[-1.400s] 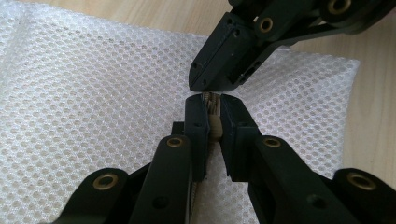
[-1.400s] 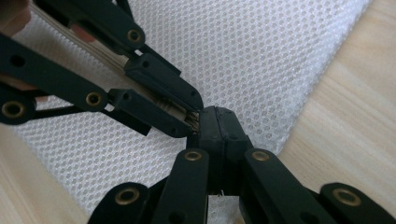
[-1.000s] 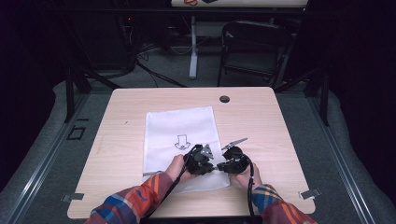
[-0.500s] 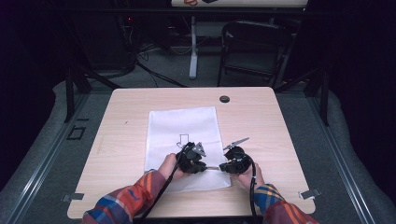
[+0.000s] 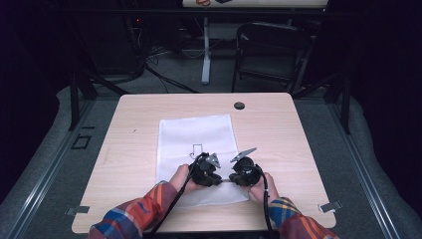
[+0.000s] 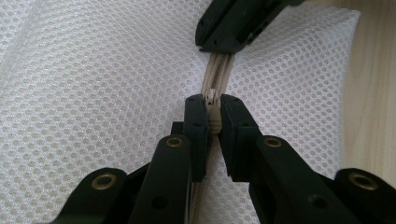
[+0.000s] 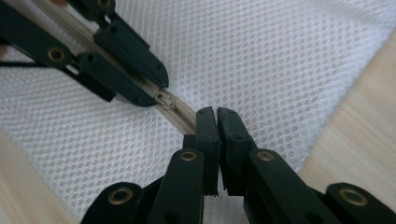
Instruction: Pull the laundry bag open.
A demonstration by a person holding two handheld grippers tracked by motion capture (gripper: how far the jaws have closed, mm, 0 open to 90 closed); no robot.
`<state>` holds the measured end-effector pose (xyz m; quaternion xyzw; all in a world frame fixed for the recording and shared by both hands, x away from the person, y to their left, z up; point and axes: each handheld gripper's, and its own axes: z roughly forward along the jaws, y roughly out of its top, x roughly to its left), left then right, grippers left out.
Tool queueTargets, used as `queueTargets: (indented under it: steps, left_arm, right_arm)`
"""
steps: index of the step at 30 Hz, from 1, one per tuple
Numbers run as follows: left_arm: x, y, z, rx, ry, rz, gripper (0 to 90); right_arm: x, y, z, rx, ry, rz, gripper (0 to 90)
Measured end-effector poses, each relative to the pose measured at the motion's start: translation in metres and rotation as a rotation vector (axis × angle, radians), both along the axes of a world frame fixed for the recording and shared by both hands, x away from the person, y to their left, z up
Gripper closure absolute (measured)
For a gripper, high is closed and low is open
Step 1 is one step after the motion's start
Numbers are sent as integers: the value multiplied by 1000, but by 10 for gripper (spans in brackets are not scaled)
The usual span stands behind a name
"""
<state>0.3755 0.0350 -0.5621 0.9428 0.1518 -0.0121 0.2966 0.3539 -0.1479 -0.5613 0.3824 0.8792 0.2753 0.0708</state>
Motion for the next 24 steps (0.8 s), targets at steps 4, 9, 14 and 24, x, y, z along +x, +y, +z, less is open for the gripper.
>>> queueTargets:
  steps: [4,9,14,24]
  left_arm:
    - [-1,-1,0,5,-7,0,817]
    - [-2,-1,-1,1,-14,12,816]
    - [-4,-2,-1,5,-26,19,818]
    - [-3,3,2,39,-43,41,820]
  right_arm:
    - [-1,0,0,-11,-13,8,882]
    - [-1,1,0,-38,-20,30,879]
    - [-1,0,0,-45,-21,33,881]
    - [-2,-1,1,-72,-14,25,883]
